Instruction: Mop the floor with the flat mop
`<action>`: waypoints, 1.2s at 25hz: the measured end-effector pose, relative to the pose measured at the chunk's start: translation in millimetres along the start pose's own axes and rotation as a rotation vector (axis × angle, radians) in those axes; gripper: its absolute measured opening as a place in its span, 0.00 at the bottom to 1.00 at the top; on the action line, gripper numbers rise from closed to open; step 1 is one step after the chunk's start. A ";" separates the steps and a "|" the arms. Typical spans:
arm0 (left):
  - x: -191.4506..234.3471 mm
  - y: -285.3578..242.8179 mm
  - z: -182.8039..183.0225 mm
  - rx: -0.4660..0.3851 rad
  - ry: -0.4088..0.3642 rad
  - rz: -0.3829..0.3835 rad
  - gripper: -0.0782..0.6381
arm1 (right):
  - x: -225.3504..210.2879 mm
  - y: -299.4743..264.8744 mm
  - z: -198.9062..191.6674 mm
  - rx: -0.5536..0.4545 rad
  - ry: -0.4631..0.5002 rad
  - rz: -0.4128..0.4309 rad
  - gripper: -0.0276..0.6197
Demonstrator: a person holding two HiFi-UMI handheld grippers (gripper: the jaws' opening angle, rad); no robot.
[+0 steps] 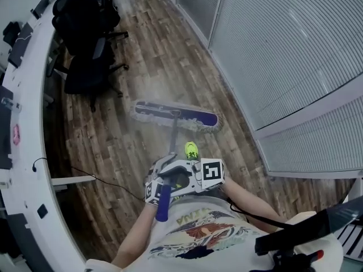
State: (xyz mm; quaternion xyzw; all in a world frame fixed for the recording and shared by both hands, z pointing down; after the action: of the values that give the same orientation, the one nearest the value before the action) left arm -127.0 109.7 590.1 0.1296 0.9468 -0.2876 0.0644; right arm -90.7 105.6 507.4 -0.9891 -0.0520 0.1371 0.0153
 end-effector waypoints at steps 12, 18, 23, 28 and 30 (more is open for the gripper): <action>134.5 -149.6 67.0 0.044 0.034 0.030 0.24 | -175.0 118.8 50.2 -0.026 -0.015 0.100 0.44; 194.8 -228.4 106.7 0.046 0.041 0.065 0.24 | -256.8 184.2 70.9 -0.014 -0.014 0.121 0.44; 240.9 -276.9 120.8 0.050 0.038 0.069 0.24 | -315.0 214.4 81.8 -0.004 -0.020 0.102 0.45; 296.7 -313.1 138.7 0.032 0.018 0.062 0.24 | -375.6 234.3 101.4 -0.004 0.006 0.090 0.45; 320.8 -329.0 141.2 0.024 -0.002 0.049 0.24 | -403.1 239.7 107.5 -0.017 0.008 0.076 0.45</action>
State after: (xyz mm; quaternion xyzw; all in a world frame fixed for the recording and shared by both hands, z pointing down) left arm -520.6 -166.2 584.0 0.1534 0.9396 -0.2975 0.0711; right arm -482.2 -174.2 502.0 -0.9910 -0.0155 0.1333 0.0020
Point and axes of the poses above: the fingertips, and each gripper's own axes: y backward along the fingers, x to its left, z out of its top, the point moved 6 cm from there along y, backward along the fingers, and after that the axes turned 7 degrees about x, right-handed, at the moved point
